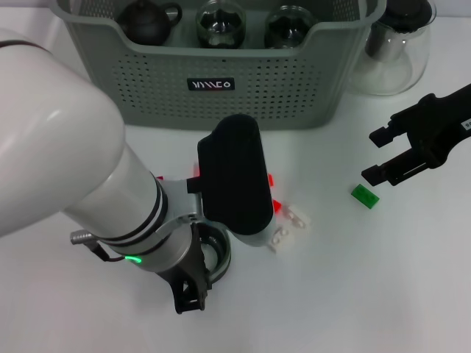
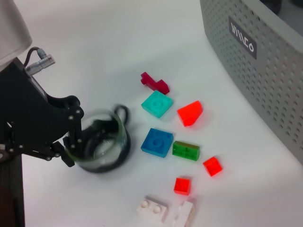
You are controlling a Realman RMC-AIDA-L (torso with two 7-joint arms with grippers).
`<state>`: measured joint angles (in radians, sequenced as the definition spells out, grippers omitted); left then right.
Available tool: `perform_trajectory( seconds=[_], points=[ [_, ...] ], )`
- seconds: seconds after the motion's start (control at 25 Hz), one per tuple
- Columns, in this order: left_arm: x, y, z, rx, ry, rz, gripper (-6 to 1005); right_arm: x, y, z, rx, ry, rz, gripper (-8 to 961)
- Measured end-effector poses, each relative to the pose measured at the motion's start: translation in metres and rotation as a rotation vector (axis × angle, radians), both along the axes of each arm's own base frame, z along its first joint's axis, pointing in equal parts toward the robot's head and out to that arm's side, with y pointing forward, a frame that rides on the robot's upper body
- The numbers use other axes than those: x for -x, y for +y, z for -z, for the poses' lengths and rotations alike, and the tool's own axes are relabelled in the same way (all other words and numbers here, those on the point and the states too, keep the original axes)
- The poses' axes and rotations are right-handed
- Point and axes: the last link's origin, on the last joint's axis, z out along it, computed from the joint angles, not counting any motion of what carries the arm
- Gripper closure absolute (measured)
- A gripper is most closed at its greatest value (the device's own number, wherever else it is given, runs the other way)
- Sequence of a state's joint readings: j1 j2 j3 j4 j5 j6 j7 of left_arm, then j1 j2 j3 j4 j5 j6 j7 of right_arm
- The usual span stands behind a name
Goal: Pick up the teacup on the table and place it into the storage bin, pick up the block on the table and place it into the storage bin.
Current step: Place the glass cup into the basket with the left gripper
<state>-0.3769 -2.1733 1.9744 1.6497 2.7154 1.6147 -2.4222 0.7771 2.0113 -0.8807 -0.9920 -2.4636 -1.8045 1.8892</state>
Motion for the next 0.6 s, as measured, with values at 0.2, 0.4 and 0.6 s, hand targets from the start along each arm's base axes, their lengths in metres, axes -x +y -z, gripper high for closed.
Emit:
perform_trajectory(
  seconds=[0.2, 0.4, 0.6],
  points=[
    [0.0, 0.002, -0.003, -0.019, 0.001, -0.006, 932, 0.0, 0.0, 0.0, -0.002, 0.0, 0.001, 127],
    [-0.004, 0.006, -0.01, -0.06, -0.021, -0.019, 949, 0.0, 0.0, 0.0, -0.004, 0.0, 0.0, 127],
    [-0.012, 0.014, -0.041, -0.16, -0.114, -0.111, 951, 0.0, 0.0, -0.002, -0.004, -0.002, 0.0, 128]
  ],
)
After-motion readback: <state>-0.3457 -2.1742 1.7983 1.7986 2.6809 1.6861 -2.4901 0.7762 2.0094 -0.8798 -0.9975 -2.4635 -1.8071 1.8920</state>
